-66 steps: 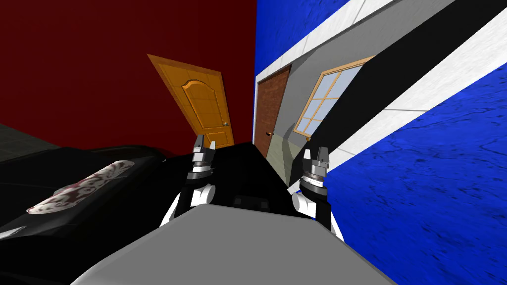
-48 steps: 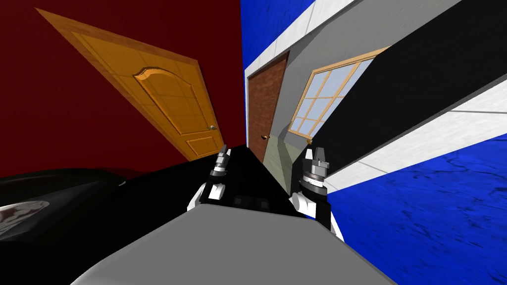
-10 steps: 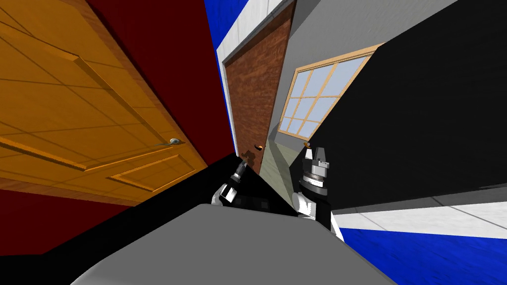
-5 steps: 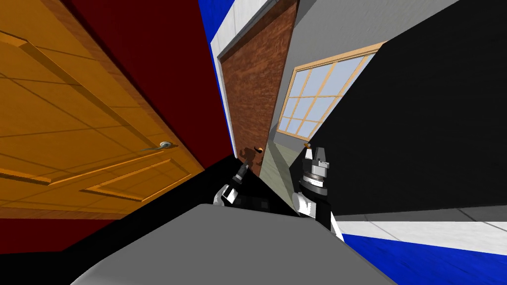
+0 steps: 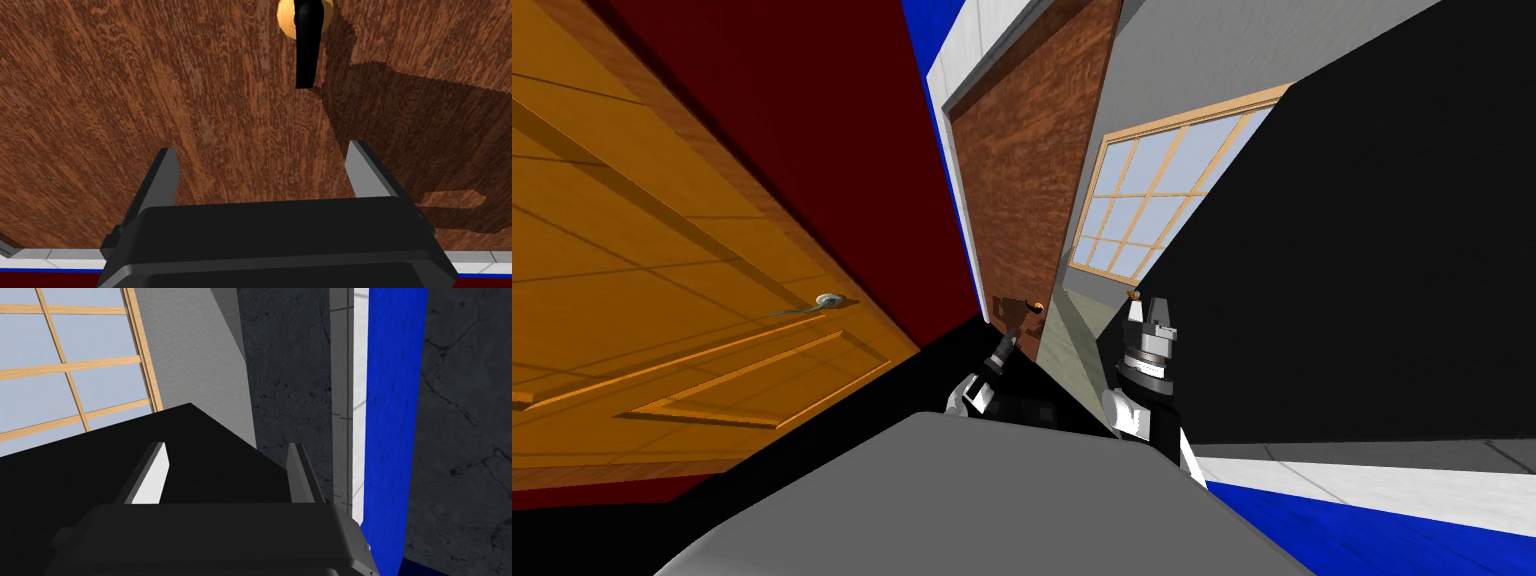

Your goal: Push the door open

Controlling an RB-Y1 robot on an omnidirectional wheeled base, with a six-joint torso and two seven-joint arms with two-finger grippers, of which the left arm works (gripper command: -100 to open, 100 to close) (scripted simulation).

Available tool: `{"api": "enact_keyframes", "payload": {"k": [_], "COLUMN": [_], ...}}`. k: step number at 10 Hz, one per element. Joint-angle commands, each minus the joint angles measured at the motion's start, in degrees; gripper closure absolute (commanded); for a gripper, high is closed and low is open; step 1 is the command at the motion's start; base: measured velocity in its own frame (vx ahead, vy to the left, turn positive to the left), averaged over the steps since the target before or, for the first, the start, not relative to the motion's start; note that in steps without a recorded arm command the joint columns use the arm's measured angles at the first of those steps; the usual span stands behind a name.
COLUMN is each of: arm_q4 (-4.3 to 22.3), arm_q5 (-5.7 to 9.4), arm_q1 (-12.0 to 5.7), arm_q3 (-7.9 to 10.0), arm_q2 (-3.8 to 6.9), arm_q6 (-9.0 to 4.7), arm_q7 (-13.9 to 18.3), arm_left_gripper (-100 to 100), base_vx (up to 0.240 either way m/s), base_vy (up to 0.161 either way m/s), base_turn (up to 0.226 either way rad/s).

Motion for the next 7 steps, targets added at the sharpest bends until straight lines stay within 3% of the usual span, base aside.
{"api": "enact_keyframes", "payload": {"k": [1,4,7], "arm_q4": [2.18,3.71,6.93], "arm_q5": [-0.22,-0.34,-0.6], "arm_q1": [-0.83,-1.43,-2.7], "arm_q3": [-0.66,-1.05,-1.89], "arm_q2": [-0.48,-0.75,-1.46], "arm_q6": [-0.39,-0.7,-1.35], "arm_q7": [0.23,0.41,0.79], "arm_left_gripper": [-100,-100,-100], "base_vx": [0.126,0.077,0.115], "base_vy": [0.071,0.048,0.05], "base_turn": [-0.094,-0.03,-0.062]}}
